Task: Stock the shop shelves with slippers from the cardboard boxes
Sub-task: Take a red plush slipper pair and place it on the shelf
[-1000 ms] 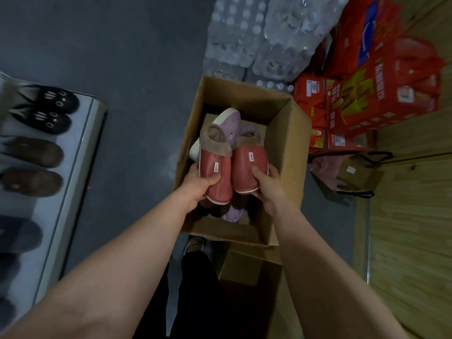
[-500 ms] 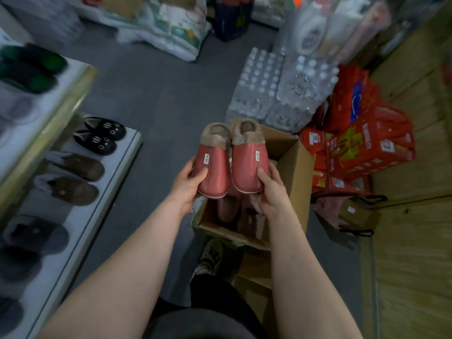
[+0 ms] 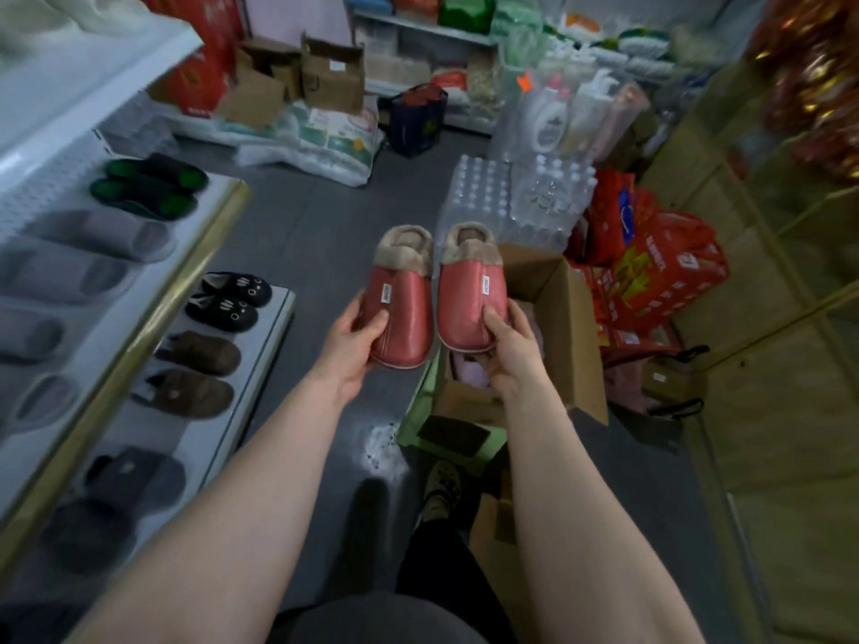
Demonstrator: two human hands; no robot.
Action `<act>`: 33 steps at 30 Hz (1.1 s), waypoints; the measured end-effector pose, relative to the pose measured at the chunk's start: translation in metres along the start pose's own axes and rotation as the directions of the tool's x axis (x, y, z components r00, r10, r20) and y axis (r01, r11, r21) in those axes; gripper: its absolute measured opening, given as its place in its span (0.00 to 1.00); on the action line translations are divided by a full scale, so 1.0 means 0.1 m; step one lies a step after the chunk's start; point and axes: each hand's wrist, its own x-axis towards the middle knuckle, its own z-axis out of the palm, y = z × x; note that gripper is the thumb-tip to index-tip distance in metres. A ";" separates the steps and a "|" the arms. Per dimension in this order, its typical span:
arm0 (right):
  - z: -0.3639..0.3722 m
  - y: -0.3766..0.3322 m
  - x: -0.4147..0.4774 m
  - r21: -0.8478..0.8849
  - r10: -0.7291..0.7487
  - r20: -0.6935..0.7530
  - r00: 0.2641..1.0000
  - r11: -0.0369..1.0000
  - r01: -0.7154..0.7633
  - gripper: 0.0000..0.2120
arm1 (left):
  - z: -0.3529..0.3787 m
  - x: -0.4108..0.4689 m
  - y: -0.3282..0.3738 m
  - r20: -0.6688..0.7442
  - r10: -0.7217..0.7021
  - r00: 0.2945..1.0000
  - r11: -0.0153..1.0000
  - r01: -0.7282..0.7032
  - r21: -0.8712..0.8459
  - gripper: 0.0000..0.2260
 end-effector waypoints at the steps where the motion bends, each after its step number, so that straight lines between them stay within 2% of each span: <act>1: 0.03 0.08 -0.17 -0.011 0.004 -0.019 1.000 1.000 -0.004 0.31 | -0.09 -0.15 0.01 0.007 -0.003 1.000 1.000 0.003 0.005 0.23; 8: 0.09 0.43 -1.23 -0.017 -0.020 -0.071 0.997 1.000 0.019 0.31 | -0.50 -1.16 0.05 0.042 0.004 0.999 1.000 -0.004 -0.002 0.22; 16: -0.03 0.73 -2.11 -0.019 -0.011 -0.007 1.000 1.000 0.010 0.32 | -0.79 -2.14 -0.08 0.015 0.078 0.997 0.997 -0.077 -0.027 0.20; 22: -0.34 0.94 -2.83 -0.036 -0.021 0.070 0.997 0.999 0.024 0.31 | -0.89 -3.03 -0.37 -0.050 0.111 0.993 0.992 -0.114 -0.059 0.19; 29: -0.70 1.31 -3.72 -0.115 0.009 0.199 0.980 0.993 0.015 0.31 | -1.10 -4.17 -0.77 -0.202 0.158 0.967 0.979 -0.179 -0.092 0.19; 33: -0.73 1.57 -4.30 -0.158 0.052 0.265 0.963 0.987 -0.010 0.31 | -1.38 -4.88 -0.92 -0.282 0.132 0.950 0.982 -0.164 -0.093 0.21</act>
